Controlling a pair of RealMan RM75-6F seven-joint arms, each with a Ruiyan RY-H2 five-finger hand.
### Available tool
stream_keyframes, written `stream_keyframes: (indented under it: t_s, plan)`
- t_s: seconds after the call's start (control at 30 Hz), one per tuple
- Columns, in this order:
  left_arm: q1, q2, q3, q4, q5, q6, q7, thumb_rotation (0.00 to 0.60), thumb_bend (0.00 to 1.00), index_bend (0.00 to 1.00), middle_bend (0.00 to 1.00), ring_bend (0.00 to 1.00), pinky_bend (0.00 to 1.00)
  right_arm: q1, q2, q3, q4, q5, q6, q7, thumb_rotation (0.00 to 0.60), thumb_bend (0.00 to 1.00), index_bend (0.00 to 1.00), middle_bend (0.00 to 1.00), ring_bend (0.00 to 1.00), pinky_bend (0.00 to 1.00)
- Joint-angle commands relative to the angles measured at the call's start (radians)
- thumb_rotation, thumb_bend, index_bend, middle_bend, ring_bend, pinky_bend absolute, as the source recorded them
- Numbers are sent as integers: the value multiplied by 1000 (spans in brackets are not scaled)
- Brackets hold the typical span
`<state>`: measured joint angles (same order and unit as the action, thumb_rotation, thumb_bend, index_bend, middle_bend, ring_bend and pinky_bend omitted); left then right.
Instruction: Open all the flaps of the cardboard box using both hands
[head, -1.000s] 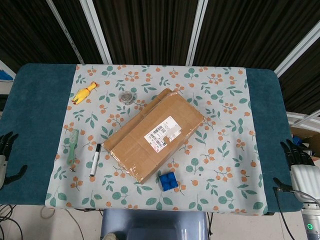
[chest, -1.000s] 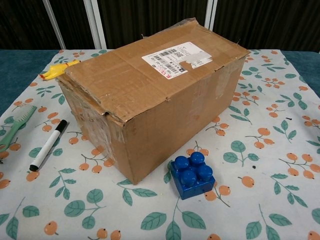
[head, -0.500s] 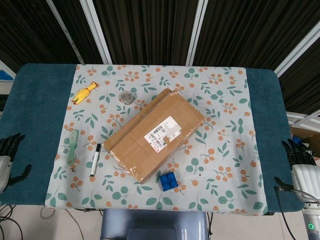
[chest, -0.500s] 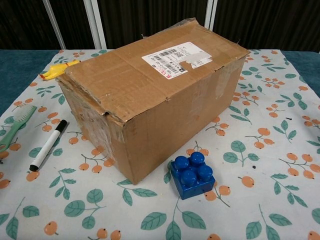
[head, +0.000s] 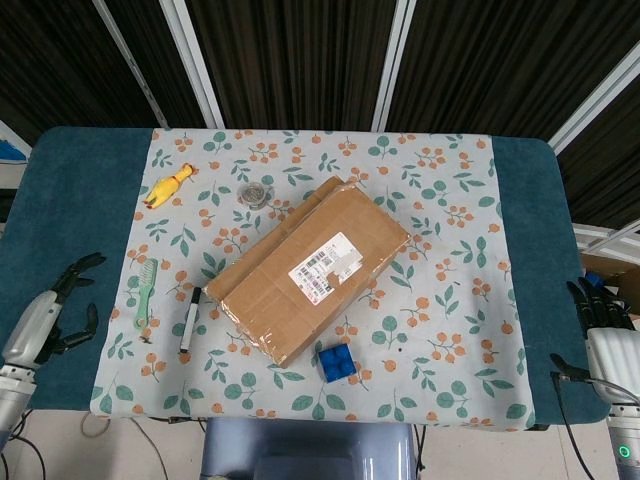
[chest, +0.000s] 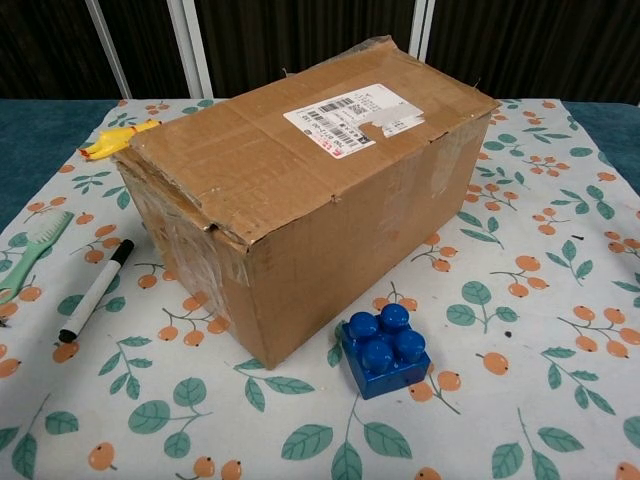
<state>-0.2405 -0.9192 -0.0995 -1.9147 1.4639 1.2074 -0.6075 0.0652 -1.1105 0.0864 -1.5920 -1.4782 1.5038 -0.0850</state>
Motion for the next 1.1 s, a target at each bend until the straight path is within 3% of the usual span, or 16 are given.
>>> stream_keyframes:
  t_s: [0.03,0.37,0.5,0.63,0.83,1.1]
  plan:
    - [-161,108,-71,-75,-103,-309,-372,600,692,70,113,54,216,1,-1,-1,1,0,-3,-2,600,0,0,65,128,212]
    - [-342,115,-195,1,-143,-647,-895,600,755,109,211,148,290,6,-11,-2,7,5,-13,-9,600,0,0,65,127,212]
    - [-376,84,-220,44,-151,-688,-942,600,756,121,233,172,319,8,-16,-4,11,8,-20,-17,600,0,0,65,128,212]
    - [-386,67,-258,43,-128,-712,-1066,600,756,119,243,184,330,10,-20,-5,13,8,-23,-21,600,0,0,65,128,212]
    - [-417,23,-267,54,-115,-769,-1139,600,756,112,213,158,295,12,-24,-5,17,10,-29,-26,600,0,0,65,128,212]
    - [-443,-46,-254,98,-162,-778,-1061,600,753,102,146,88,153,11,-21,-3,20,13,-26,-18,600,0,0,65,130,212]
